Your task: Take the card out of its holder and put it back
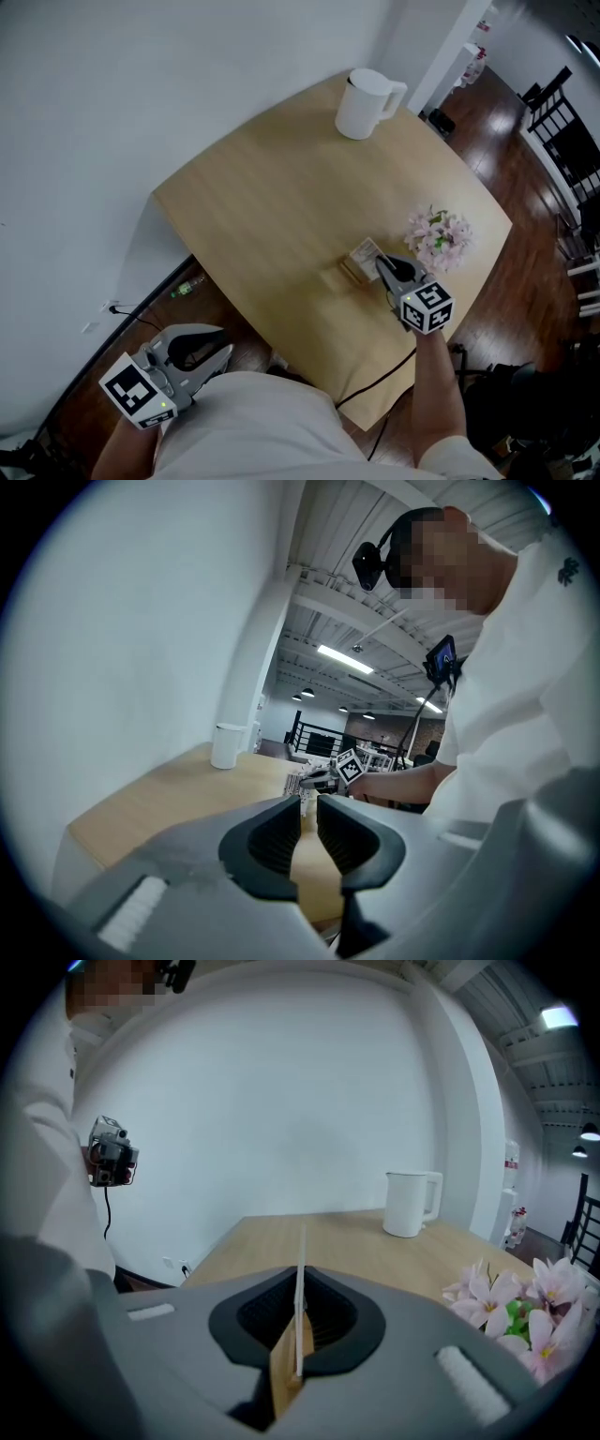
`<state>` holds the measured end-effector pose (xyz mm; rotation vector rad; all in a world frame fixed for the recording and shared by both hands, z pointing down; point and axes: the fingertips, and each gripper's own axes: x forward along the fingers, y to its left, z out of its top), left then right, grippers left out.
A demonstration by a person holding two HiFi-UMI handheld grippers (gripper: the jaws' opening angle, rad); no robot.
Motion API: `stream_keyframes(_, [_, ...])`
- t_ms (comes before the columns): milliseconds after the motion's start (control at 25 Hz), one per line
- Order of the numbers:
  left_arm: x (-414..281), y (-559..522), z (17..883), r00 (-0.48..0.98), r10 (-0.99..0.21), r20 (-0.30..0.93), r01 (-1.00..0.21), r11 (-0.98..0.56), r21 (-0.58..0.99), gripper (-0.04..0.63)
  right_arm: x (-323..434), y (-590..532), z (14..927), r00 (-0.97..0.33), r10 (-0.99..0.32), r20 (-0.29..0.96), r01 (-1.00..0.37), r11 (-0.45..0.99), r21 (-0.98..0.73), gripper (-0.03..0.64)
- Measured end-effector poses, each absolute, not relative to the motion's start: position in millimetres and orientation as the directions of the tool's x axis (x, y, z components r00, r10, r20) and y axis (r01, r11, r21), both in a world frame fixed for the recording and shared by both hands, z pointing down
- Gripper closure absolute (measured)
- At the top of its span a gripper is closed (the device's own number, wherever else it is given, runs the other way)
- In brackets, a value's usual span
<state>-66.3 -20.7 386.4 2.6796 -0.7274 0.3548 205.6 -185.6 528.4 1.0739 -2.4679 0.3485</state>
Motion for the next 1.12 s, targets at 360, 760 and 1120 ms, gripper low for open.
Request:
stream_keyframes(360, [-60,-28,386,0.833,-0.435,0.341,-0.529,-0.808,0.261,0.534,205,-188,547,-0.627,-0.610,0.484,-0.727,0.681,-0.085,0.595])
stream_keyframes(760, [-54,-35,388,0.828,-0.427,0.363,-0.532,-0.804,0.267,0.534,208,-189,581,-0.651,-0.579,0.491,-0.717,0.681,-0.148,0.595])
stream_keyframes(1120, [-56,-37,388,0.828,-0.440,0.348,-0.540,-0.794,0.280,0.534,211,-189,588,-0.647,-0.590,0.483,-0.729,0.665,-0.163,0.594])
